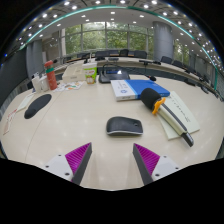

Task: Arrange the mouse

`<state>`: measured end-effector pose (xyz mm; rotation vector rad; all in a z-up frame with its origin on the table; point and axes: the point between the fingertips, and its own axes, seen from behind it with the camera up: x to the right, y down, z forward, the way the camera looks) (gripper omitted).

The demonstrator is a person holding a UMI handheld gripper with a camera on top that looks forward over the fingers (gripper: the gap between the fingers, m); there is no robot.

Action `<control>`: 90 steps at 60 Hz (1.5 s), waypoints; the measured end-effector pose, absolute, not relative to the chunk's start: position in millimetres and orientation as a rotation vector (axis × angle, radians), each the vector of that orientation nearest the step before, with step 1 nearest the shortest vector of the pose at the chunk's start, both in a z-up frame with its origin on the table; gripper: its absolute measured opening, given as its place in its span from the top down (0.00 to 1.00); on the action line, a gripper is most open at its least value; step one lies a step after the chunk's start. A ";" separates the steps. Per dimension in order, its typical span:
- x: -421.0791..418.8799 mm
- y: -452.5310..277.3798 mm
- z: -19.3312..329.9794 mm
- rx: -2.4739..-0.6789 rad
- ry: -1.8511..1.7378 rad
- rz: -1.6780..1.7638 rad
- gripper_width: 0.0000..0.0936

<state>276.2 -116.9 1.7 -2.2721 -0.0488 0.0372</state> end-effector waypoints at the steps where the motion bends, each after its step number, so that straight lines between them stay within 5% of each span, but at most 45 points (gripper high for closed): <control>1: 277.2 -113.7 0.0 -2.276 -0.044 0.045 0.09; 40: 275.9 1.4 -8.1 -2.280 -0.064 0.105 0.10; 51: 282.5 14.7 -13.1 -2.285 -0.047 0.032 0.44; 79: 285.0 15.3 -12.1 -2.306 0.011 -0.019 0.66; 90: 269.8 22.3 38.4 -2.239 0.055 -0.084 0.66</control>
